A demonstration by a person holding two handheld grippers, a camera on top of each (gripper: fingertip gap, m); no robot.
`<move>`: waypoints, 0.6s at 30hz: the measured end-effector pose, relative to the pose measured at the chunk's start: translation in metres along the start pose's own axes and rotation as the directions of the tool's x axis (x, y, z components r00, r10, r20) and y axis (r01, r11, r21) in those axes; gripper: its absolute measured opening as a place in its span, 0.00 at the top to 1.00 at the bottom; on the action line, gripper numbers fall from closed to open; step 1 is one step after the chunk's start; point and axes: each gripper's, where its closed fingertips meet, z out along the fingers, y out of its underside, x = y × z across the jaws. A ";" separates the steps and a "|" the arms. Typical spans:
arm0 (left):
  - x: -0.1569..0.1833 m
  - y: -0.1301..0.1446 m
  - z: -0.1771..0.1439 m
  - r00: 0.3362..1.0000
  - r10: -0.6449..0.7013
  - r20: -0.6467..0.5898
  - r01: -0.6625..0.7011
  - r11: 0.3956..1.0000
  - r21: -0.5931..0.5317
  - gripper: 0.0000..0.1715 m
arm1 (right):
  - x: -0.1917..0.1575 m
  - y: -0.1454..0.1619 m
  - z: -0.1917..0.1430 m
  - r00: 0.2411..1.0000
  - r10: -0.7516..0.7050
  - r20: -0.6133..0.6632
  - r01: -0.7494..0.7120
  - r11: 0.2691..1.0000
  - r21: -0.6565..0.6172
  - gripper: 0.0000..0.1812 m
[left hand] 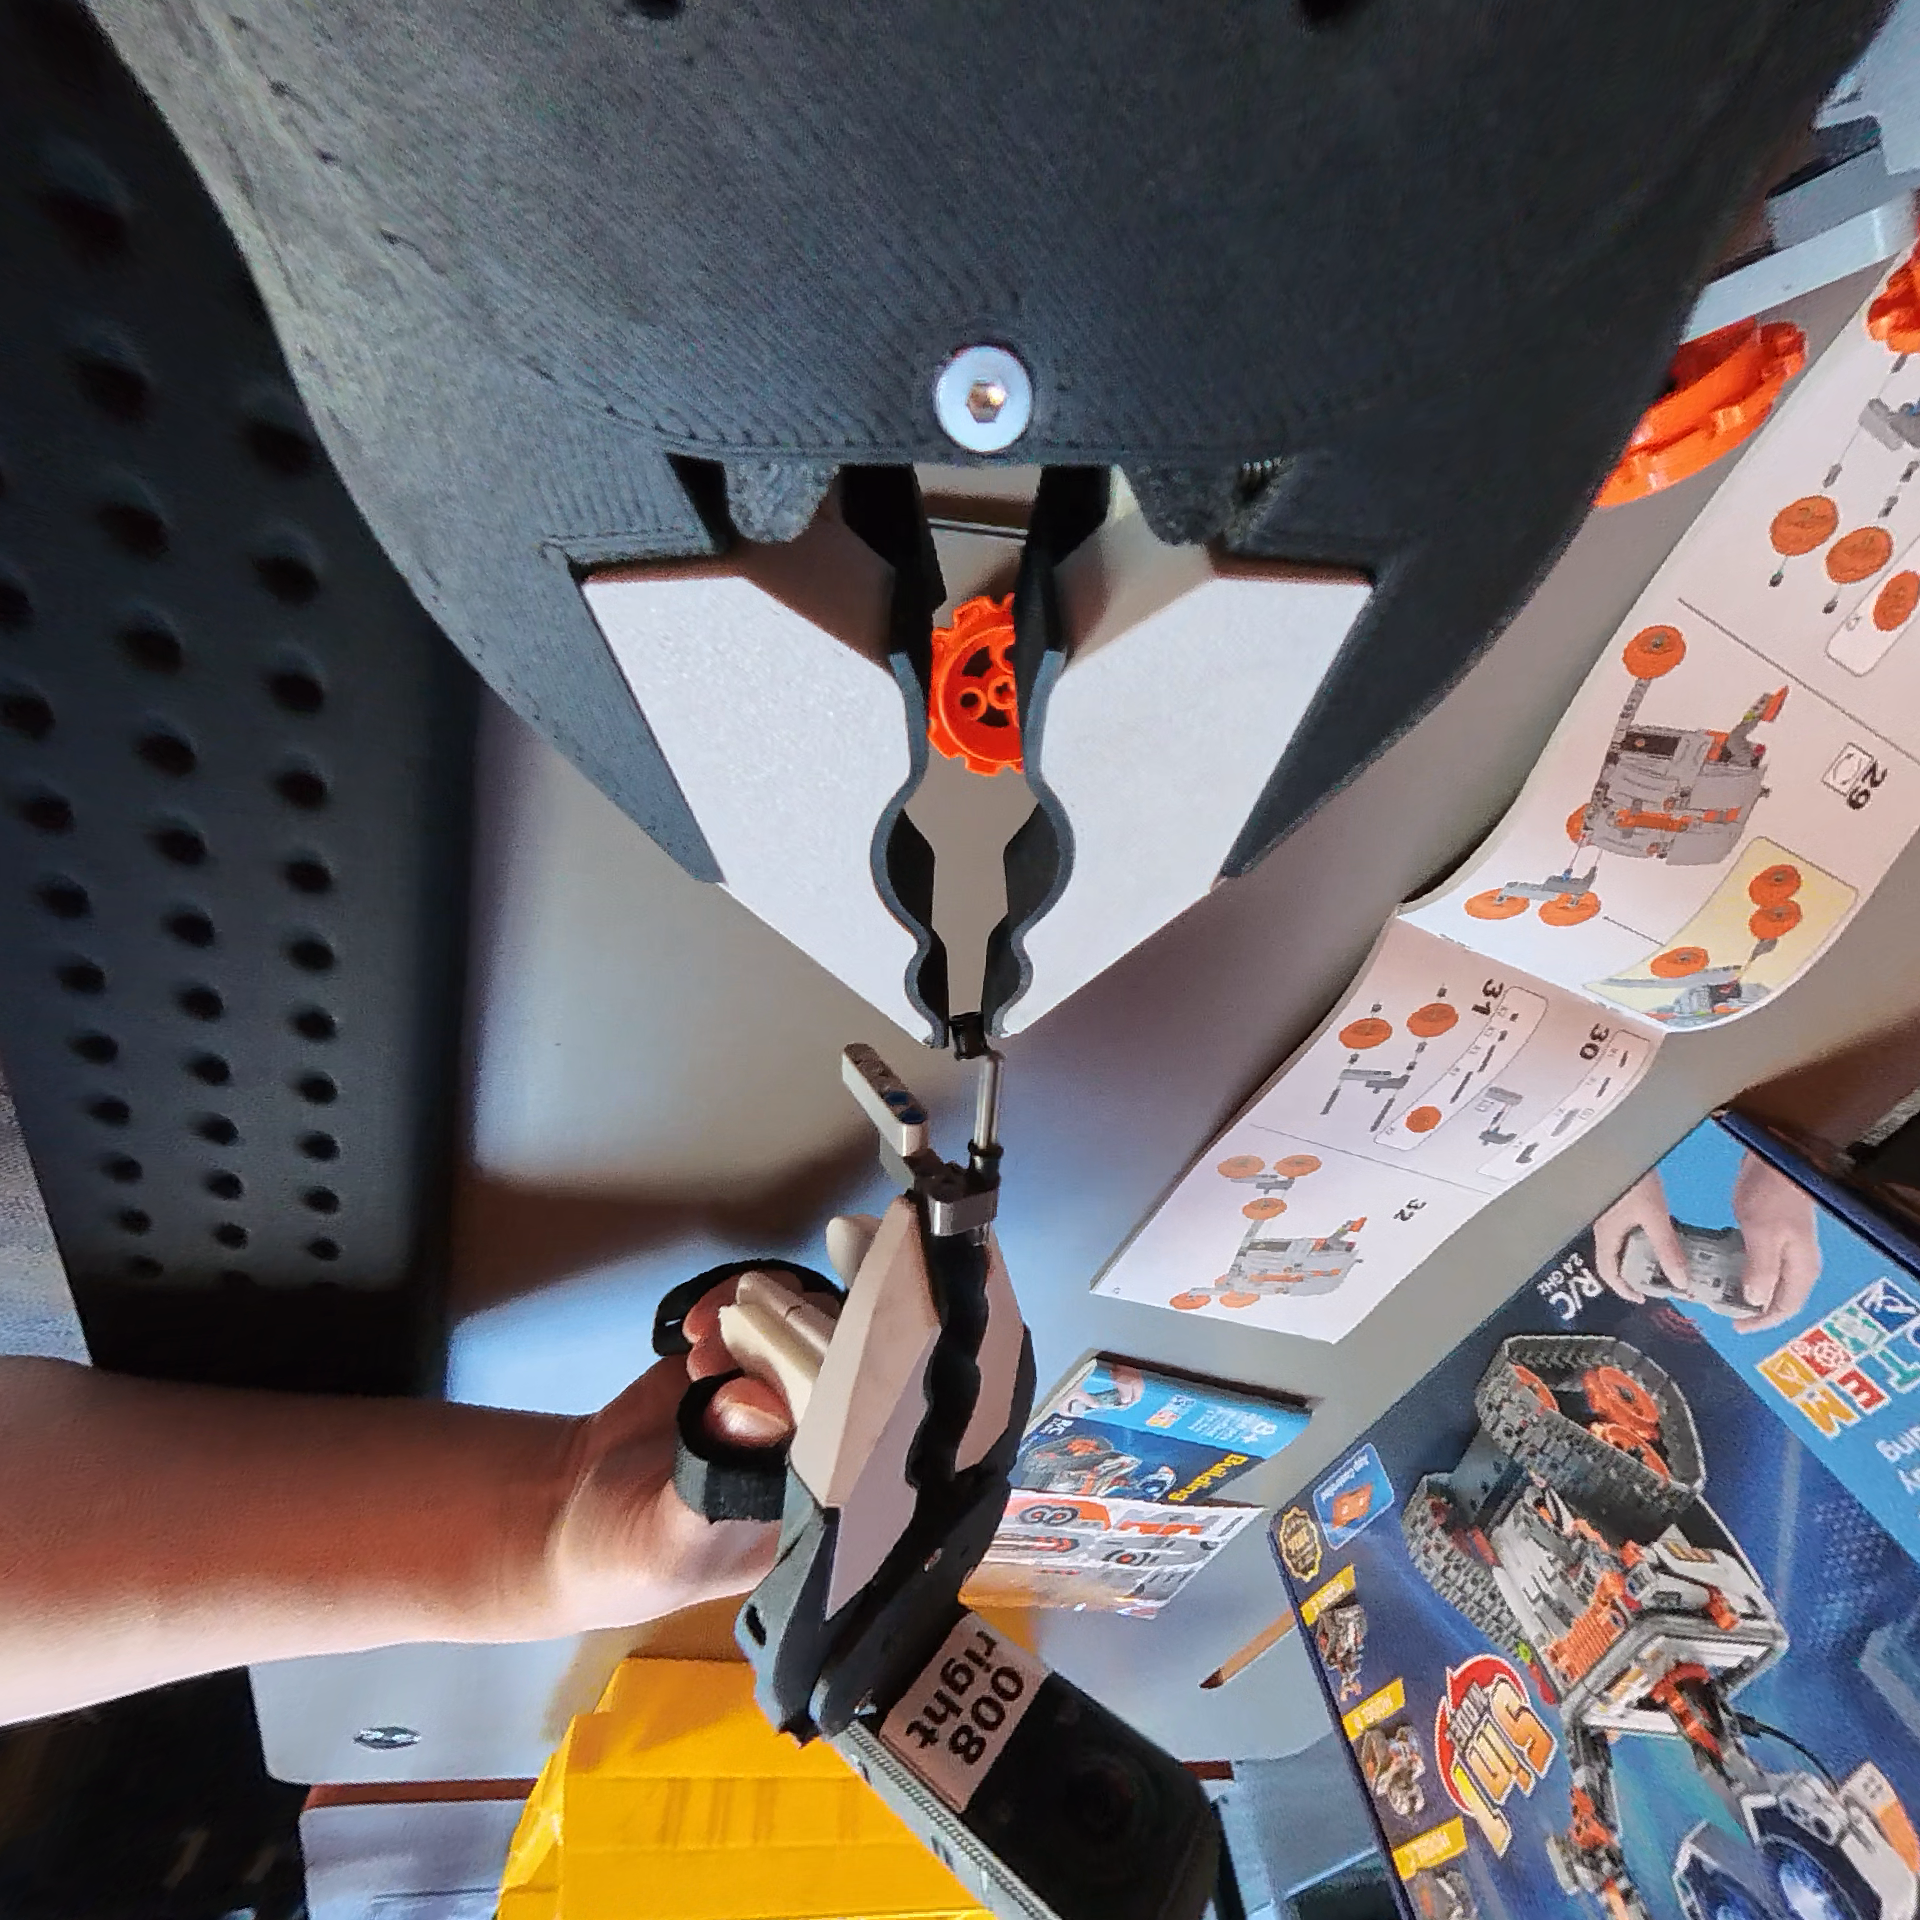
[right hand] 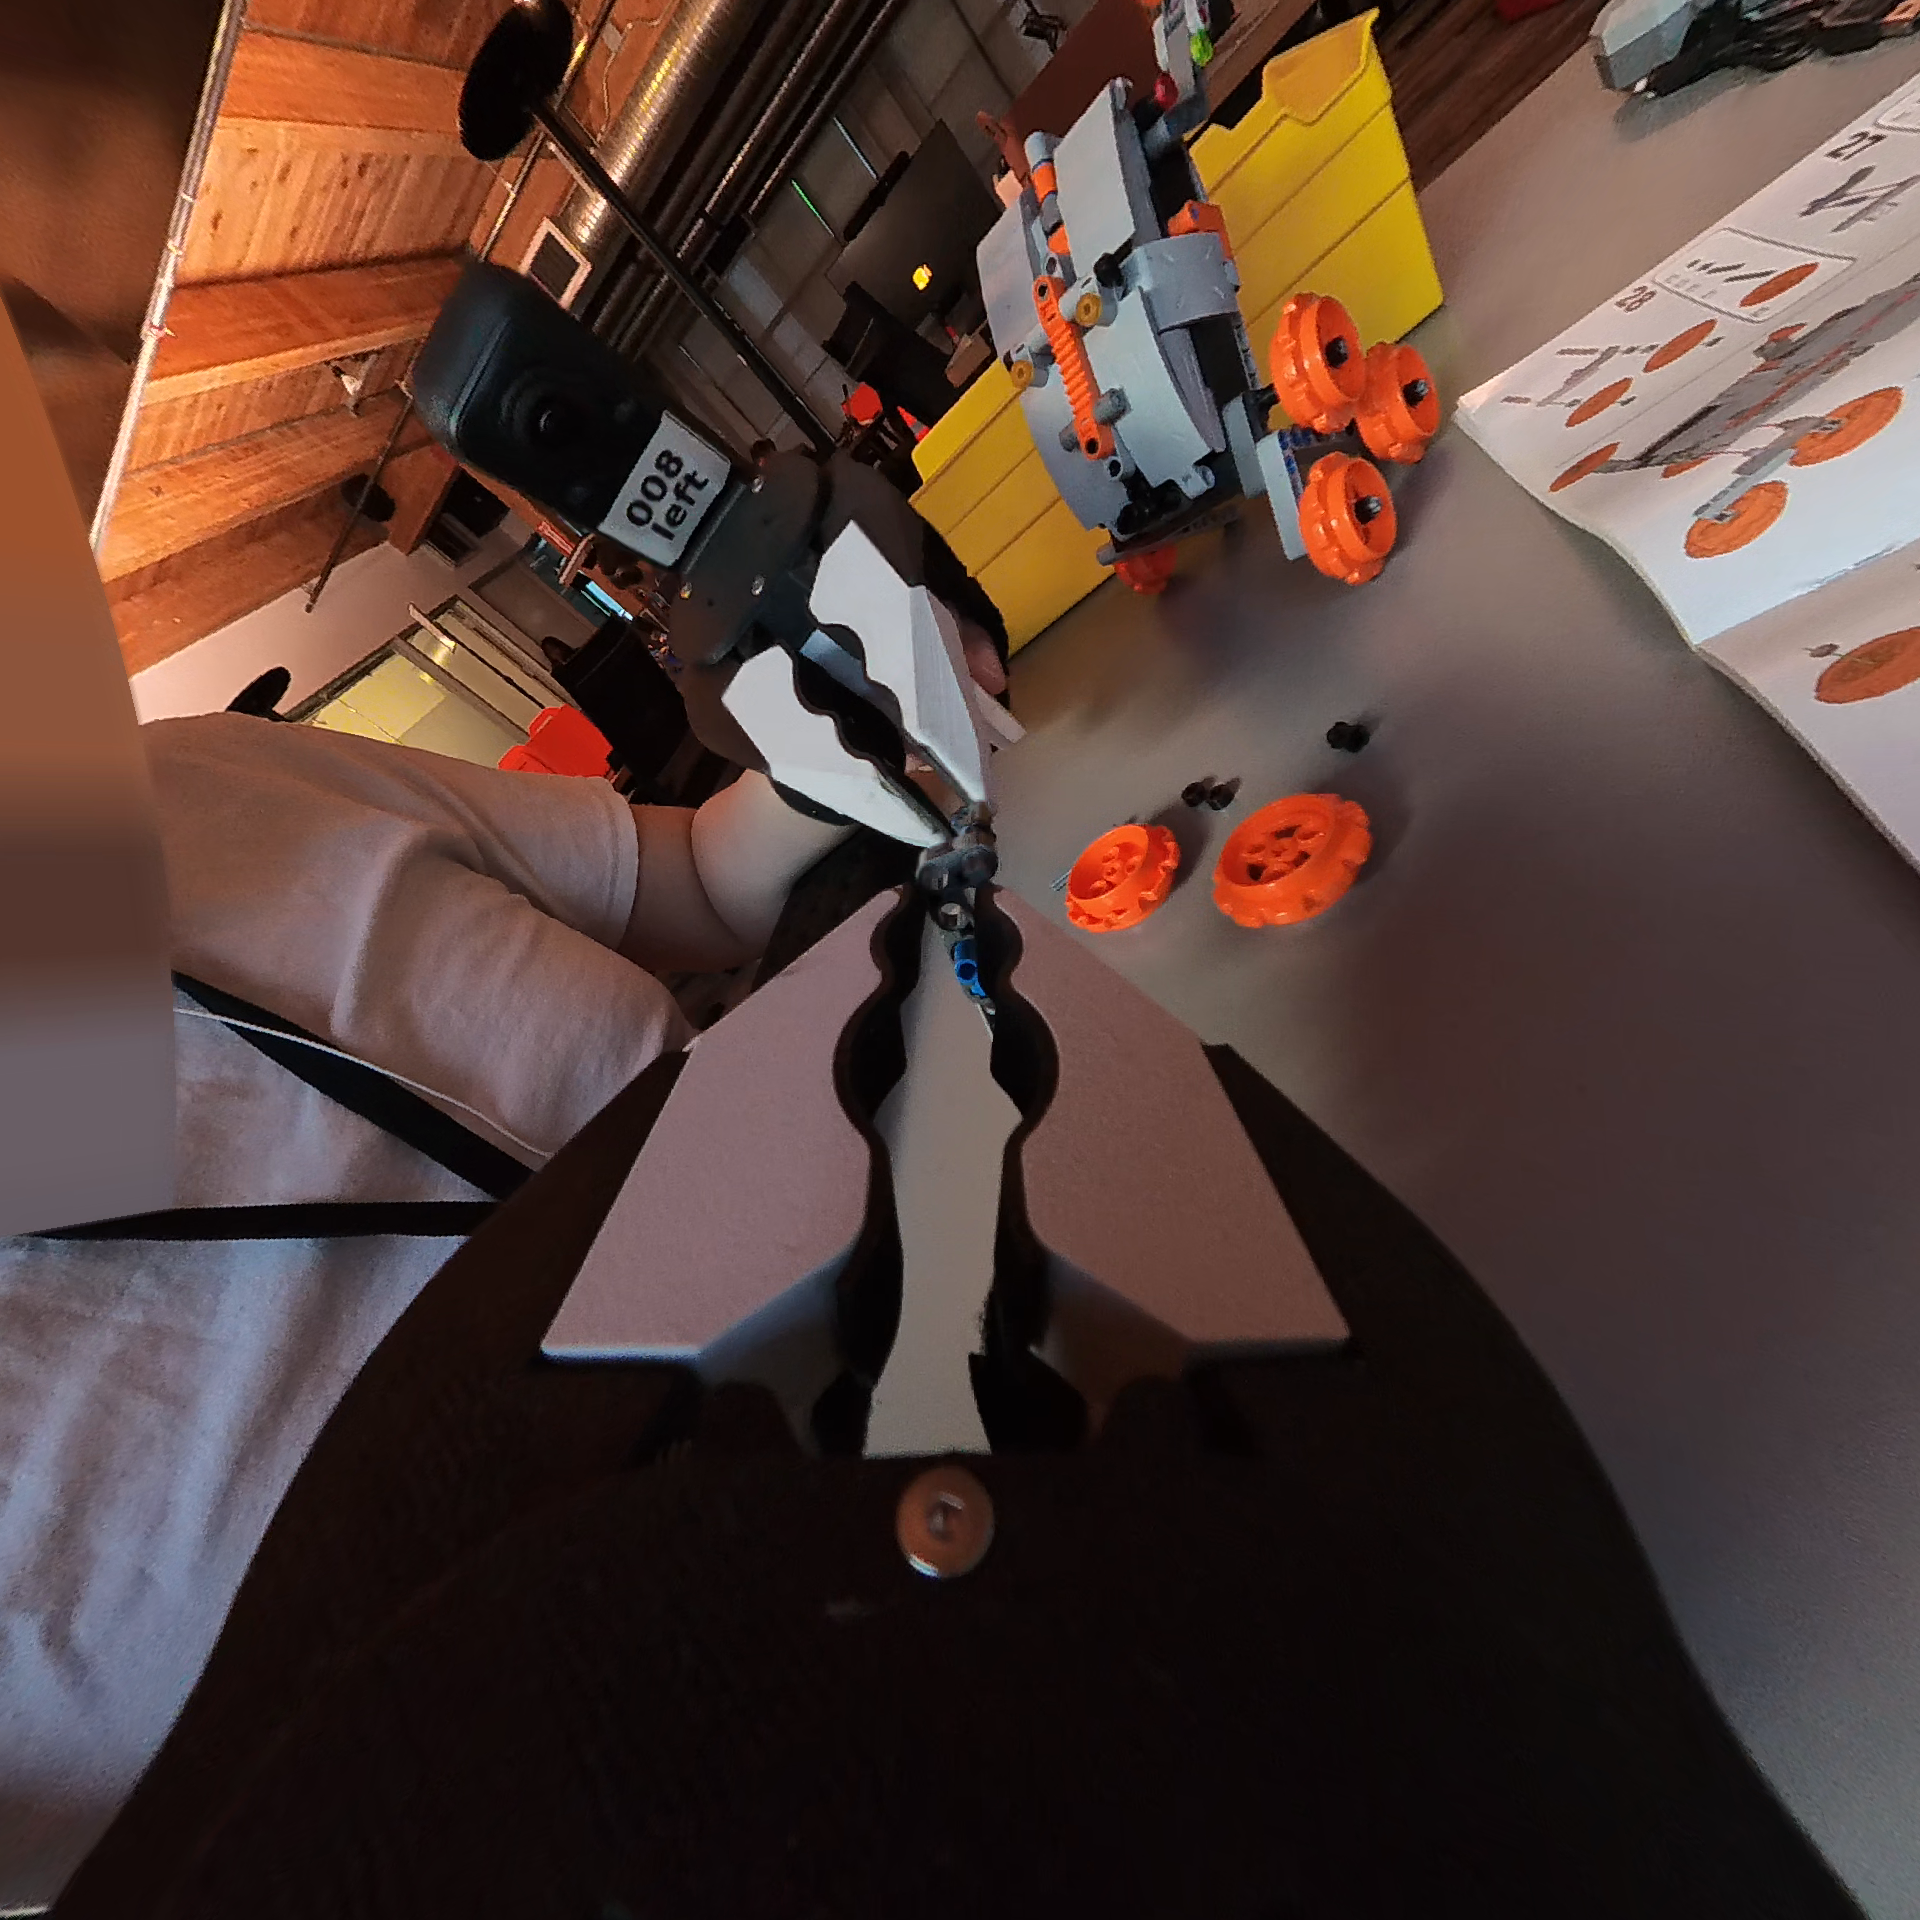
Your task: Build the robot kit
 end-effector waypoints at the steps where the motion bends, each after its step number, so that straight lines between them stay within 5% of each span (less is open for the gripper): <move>1: 0.001 0.001 0.001 1.000 0.008 -0.005 -0.008 1.000 -0.006 0.97 | -0.001 0.000 0.000 1.000 0.000 0.003 0.000 1.000 0.001 0.96; 12: -0.003 0.024 0.005 1.000 0.002 0.003 -0.002 0.994 -0.113 0.97 | 0.019 0.031 -0.009 0.984 -0.086 -0.156 0.047 0.971 -0.235 0.96; 18: 0.000 0.032 0.009 1.000 0.030 -0.006 -0.031 0.987 -0.158 0.97 | 0.023 0.051 -0.032 0.883 -0.388 -0.265 0.217 0.836 -0.504 0.95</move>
